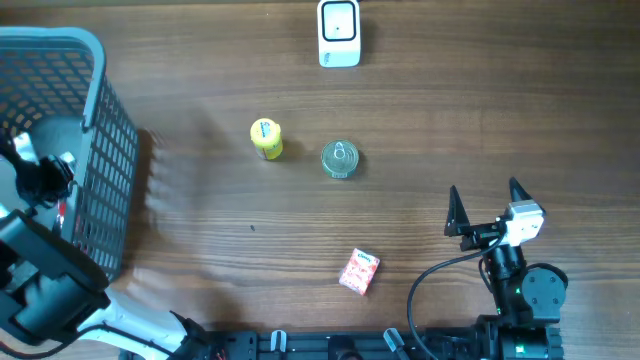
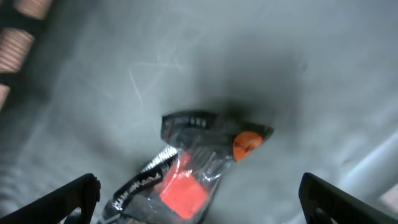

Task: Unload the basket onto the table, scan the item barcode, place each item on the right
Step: 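Reach into the basket and grasp the red-black packaged item with the left gripper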

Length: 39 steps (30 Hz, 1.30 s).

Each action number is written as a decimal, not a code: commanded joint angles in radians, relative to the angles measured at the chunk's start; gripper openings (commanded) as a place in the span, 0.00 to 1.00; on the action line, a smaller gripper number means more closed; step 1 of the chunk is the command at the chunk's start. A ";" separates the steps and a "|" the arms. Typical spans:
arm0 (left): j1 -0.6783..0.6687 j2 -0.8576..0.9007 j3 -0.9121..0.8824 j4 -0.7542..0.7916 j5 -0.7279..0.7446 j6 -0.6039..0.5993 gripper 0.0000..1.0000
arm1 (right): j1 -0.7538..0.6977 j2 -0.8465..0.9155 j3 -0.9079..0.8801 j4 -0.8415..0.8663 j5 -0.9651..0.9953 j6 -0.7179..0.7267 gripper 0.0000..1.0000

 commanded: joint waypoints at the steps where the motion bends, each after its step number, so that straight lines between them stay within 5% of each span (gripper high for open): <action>1: -0.005 0.005 -0.086 0.032 -0.022 0.057 1.00 | 0.005 -0.004 -0.001 0.004 0.010 0.013 1.00; 12: -0.002 0.005 -0.260 0.238 -0.040 0.109 0.96 | 0.005 -0.004 -0.001 0.004 0.010 0.013 1.00; 16: -0.002 0.005 -0.269 0.283 -0.040 0.101 0.51 | 0.005 -0.004 -0.001 0.004 0.010 0.013 1.00; 20: -0.003 0.005 -0.269 0.292 -0.039 0.074 0.53 | 0.005 -0.004 -0.001 0.004 0.010 0.013 1.00; 24: -0.003 0.005 -0.269 0.291 -0.035 0.024 0.44 | 0.005 -0.004 -0.001 0.004 0.010 0.013 1.00; 27: -0.003 0.005 -0.269 0.290 -0.034 -0.002 0.29 | 0.005 -0.004 -0.001 0.004 0.010 0.014 1.00; 39: -0.005 0.005 -0.266 0.276 0.066 -0.053 0.33 | 0.005 -0.004 -0.001 0.004 0.010 0.013 1.00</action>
